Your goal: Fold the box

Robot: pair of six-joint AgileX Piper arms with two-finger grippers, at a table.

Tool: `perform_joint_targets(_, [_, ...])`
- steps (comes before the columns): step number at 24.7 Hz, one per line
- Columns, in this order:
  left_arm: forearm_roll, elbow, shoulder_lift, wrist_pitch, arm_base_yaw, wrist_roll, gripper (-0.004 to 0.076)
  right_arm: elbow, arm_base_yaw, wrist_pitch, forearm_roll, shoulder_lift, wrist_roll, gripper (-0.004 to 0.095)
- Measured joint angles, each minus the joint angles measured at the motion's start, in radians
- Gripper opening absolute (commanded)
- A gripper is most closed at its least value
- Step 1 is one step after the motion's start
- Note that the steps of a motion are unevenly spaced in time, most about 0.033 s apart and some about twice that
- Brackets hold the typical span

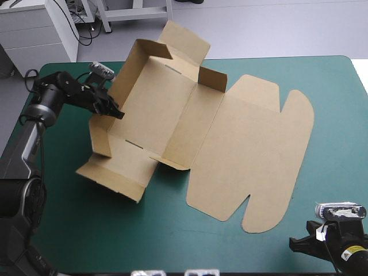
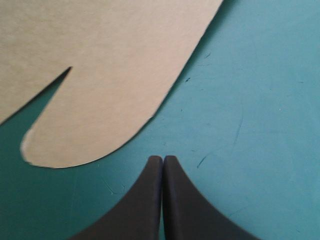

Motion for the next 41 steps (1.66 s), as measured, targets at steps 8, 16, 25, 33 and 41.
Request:
perform_joint_targets(8, [0.474,-0.078,0.026,-0.49,-0.253,0.108,-0.0008,0.0,0.0,0.0,0.0,0.0,0.0,-0.0014])
perform_joint_targets(16, [0.777,-0.087,0.186,-0.748,-0.399,0.079,-0.0008,0.0,0.0,0.0,-0.01,0.0,0.013,-0.0014])
perform_joint_targets(25, [0.784,-0.212,0.196,-0.778,-0.393,0.041,-0.0008,0.0,0.0,0.0,-0.016,0.0,0.031,-0.0014])
perform_joint_targets(33, [0.784,-0.219,0.23,-0.696,-0.389,0.04,-0.0008,0.0,0.0,0.0,-0.016,0.0,0.034,-0.0014])
perform_joint_targets(41, [0.787,-0.223,0.249,-0.693,-0.389,0.042,-0.0008,-0.021,0.0,-0.044,0.096,0.017,-0.041,-0.0014])
